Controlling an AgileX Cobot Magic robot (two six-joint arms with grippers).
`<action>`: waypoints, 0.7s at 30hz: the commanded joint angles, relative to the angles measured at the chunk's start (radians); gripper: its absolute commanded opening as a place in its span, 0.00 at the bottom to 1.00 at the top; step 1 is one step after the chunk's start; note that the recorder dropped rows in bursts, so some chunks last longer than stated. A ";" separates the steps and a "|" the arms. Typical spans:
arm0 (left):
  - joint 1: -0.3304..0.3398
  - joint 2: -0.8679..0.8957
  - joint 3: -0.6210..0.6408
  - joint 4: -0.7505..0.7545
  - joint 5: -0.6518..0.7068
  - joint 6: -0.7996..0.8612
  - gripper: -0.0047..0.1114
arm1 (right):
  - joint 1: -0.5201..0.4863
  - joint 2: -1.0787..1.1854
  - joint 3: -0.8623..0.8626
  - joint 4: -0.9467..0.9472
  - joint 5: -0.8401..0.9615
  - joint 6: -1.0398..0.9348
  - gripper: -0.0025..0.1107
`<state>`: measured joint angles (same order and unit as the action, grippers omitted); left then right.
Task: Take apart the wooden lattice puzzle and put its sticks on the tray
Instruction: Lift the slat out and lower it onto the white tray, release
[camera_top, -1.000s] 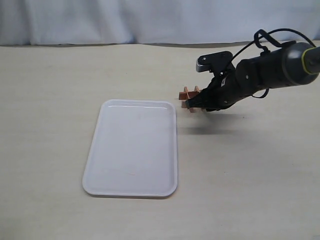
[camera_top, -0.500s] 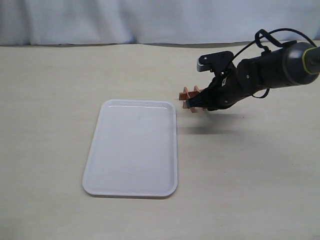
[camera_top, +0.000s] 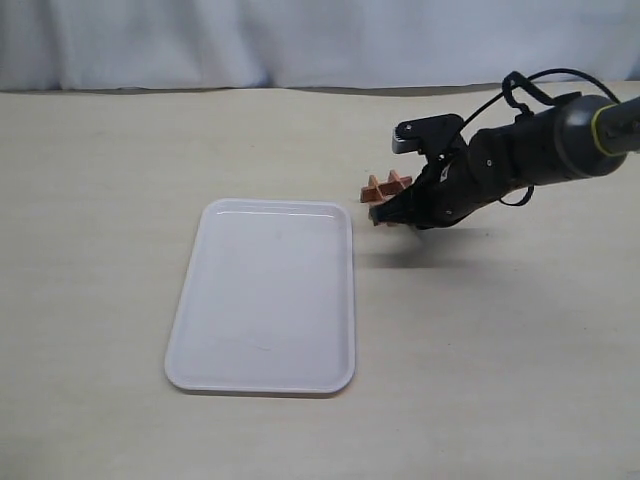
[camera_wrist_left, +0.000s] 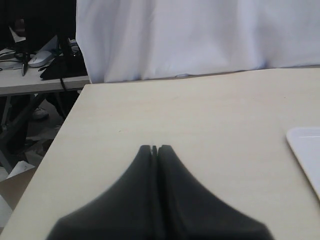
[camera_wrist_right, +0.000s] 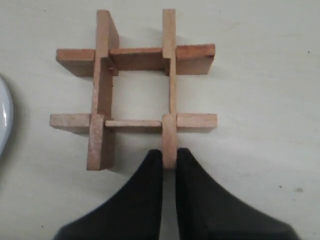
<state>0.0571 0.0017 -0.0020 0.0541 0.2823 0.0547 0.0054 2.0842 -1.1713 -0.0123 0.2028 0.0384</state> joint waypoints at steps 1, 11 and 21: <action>0.005 -0.002 0.002 0.006 -0.007 -0.008 0.04 | -0.003 -0.057 -0.003 -0.005 0.006 -0.001 0.06; 0.005 -0.002 0.002 0.006 -0.012 -0.008 0.04 | 0.080 -0.344 0.039 -0.007 0.172 -0.038 0.06; 0.005 -0.002 0.002 0.006 -0.014 -0.008 0.04 | 0.401 -0.259 0.058 0.026 0.095 -0.032 0.06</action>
<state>0.0571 0.0017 -0.0020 0.0541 0.2823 0.0547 0.3578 1.7859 -1.1191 0.0111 0.3452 0.0088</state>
